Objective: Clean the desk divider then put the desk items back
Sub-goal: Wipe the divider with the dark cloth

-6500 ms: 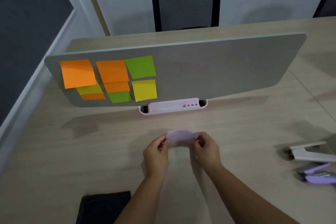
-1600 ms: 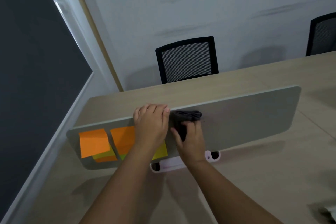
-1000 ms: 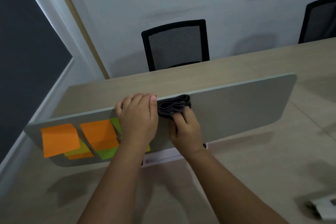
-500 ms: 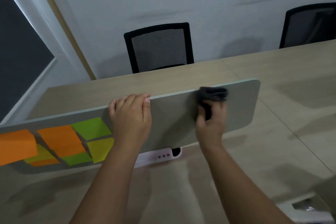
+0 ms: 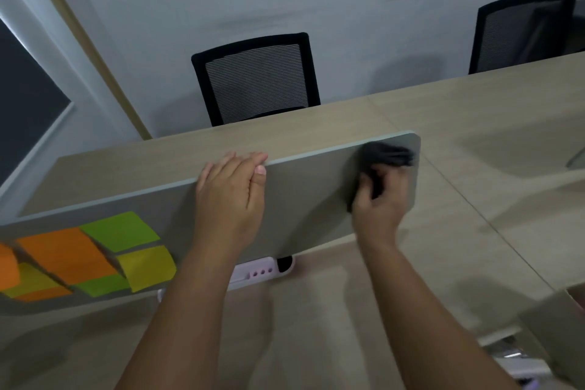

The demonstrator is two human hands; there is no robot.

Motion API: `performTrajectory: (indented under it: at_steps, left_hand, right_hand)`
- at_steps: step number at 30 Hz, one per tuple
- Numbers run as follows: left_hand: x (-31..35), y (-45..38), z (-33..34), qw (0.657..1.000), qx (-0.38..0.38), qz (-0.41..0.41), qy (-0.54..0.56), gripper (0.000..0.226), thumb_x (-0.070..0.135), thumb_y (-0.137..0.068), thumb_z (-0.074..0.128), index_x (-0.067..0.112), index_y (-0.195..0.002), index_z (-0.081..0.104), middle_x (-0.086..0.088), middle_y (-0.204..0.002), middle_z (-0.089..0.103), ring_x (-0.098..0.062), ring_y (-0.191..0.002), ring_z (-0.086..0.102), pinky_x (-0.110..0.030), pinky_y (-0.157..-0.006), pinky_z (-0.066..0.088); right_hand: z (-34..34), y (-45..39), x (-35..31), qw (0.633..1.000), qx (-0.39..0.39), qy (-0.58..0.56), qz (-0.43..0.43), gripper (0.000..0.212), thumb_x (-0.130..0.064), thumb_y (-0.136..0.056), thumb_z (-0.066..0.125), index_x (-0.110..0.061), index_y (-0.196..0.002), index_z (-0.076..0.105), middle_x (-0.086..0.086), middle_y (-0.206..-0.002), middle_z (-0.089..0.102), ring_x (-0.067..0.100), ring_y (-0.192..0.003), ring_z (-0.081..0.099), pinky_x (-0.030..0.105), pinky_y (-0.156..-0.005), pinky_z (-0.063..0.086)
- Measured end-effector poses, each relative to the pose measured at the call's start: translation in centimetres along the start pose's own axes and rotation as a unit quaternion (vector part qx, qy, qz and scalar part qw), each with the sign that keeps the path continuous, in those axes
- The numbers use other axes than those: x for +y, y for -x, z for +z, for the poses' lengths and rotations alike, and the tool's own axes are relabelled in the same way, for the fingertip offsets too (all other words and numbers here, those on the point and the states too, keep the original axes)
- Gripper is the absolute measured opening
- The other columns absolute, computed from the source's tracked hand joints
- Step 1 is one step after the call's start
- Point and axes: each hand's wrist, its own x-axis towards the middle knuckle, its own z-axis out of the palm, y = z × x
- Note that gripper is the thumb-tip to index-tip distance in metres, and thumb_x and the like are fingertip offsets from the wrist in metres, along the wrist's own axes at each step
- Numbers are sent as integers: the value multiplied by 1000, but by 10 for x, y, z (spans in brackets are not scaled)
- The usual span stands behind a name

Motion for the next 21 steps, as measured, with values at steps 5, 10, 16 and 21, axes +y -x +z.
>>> performTrajectory:
  at_steps: [5,10,16,21]
  left_hand:
    - [-37,25,-28,996,49,-58,-45,37,33,-97,32,33,-125,57,14,-133,57,-16,-143,27,-58,-112,-3]
    - [-78,48,-40,994,45,-83,-55,41,35,-96,34,35,-136,44,13,-150,37,-15,-146,17,-57,-112,-3]
    - [-115,50,-57,994,58,-81,-43,41,34,-96,37,34,-137,43,14,-151,35,-12,-146,17,-57,-111,1]
    - [-141,58,-68,993,74,-79,-55,41,28,-96,40,34,-136,44,14,-149,39,-13,-145,19,-54,-111,5]
  right_hand:
    - [72,126,-46,967,-207,-42,-145,40,9,-67,54,-8,-101,68,15,-100,59,32,-87,57,34,-78,51]
    - [83,159,-52,915,-326,-13,-237,32,7,-76,56,-12,-101,64,14,-91,60,34,-73,55,34,-59,47]
    - [30,101,-2,991,-107,79,-20,30,5,-73,62,-13,-98,62,21,-109,60,30,-92,56,22,-73,39]
    - [83,144,-58,988,-84,-3,-131,27,7,-76,64,-7,-98,68,17,-106,60,27,-96,57,13,-88,40]
